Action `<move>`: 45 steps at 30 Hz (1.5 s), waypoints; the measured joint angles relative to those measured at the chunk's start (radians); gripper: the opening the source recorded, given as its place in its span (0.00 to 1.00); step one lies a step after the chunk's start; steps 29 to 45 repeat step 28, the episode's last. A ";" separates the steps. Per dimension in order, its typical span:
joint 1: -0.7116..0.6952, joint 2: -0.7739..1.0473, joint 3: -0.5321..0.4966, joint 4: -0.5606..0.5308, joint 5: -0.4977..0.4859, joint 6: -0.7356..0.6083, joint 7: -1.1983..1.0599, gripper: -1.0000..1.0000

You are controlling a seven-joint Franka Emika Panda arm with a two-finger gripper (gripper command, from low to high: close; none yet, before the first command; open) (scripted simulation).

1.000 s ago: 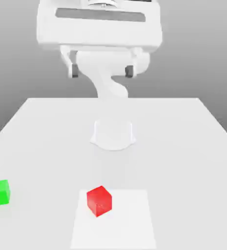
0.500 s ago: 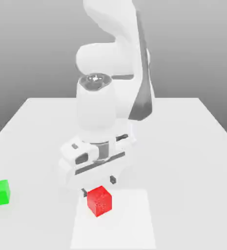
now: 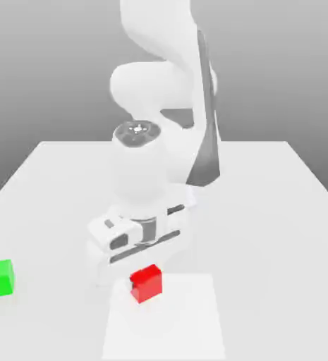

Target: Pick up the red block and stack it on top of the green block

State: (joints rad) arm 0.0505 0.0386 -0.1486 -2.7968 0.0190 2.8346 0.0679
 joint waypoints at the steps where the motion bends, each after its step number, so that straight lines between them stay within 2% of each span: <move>1: -0.009 -0.024 -0.005 0.000 -0.012 -0.024 0.011 0.00; 6: -0.043 -0.025 -0.092 0.063 -0.016 -0.088 0.041 0.00; 9: -0.159 -0.009 -0.153 0.108 -0.004 -0.119 0.051 0.00; 19: -0.389 0.048 -0.266 0.261 0.051 -0.222 0.075 0.00; 21: -0.408 0.090 -0.269 0.280 0.090 -0.204 0.053 0.00; 24: -0.447 0.192 -0.220 0.292 0.184 -0.123 -0.012 0.00; 25: -0.458 0.225 -0.203 0.295 0.214 -0.096 -0.034 1.00; 45: -0.458 0.225 -0.203 0.295 0.214 -0.096 -0.034 1.00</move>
